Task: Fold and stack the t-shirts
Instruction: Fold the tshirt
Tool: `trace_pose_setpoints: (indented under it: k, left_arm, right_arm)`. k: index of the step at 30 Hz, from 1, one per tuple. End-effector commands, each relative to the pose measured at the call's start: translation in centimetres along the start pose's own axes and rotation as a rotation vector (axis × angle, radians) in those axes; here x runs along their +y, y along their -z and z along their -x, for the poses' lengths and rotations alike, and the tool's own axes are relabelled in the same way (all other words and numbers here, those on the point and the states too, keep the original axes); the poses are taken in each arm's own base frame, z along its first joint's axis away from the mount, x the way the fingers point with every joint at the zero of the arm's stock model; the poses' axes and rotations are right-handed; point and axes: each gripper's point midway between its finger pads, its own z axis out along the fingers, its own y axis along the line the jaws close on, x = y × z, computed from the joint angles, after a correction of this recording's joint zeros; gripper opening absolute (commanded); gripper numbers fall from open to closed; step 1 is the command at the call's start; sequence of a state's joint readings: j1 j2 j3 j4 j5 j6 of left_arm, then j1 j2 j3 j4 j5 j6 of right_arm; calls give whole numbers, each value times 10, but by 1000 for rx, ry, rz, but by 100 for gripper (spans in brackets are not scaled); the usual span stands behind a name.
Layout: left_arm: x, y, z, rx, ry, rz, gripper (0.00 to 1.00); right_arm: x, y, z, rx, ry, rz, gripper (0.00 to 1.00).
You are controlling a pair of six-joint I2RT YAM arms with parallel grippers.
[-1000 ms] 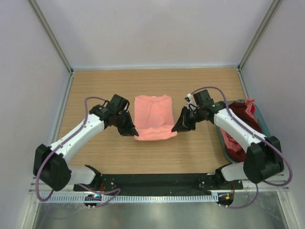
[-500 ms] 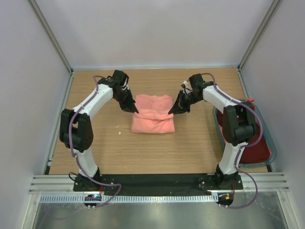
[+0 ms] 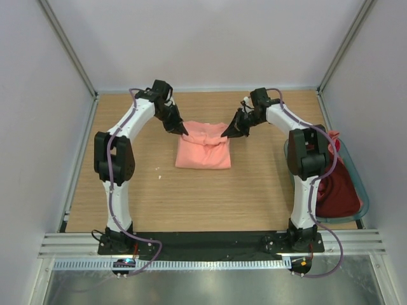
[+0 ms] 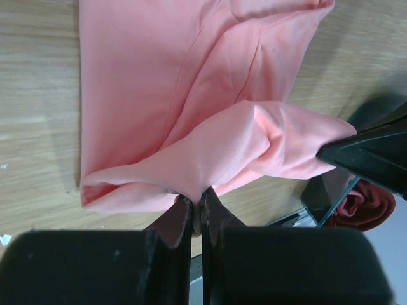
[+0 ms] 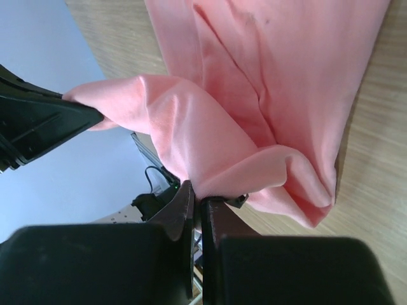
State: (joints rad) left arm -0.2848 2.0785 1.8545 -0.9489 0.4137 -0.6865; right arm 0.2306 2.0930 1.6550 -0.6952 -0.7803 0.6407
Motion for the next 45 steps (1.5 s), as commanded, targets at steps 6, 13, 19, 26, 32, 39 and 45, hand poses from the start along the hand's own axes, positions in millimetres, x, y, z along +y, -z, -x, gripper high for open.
trace_pose_setpoints:
  k: [6, 13, 19, 26, 32, 39, 45]
  left_arm:
    - [-21, -9, 27, -43, -23, -108, 0]
    - [-30, -17, 45, -91, -47, -152, 0]
    - [-45, -18, 65, -151, -52, -204, 0]
    - [-63, -9, 89, -251, -56, -259, 0]
    - [-52, -50, 102, -192, 11, -243, 23]
    - [-40, -30, 132, -300, -51, -123, 53]
    - [-31, 37, 138, -467, -189, -2, 72]
  right_arm:
    - [20, -1, 39, -57, -6, 100, 1]
    - [21, 3, 56, -89, -14, 131, 1]
    - [24, 1, 72, -103, -14, 160, 1]
    - [41, 9, 98, -161, -13, 200, 1]
    - [19, -13, 117, -153, -72, 180, 25]
    - [9, 1, 149, -234, -18, 140, 52]
    - [-2, 52, 167, -304, 45, 69, 65]
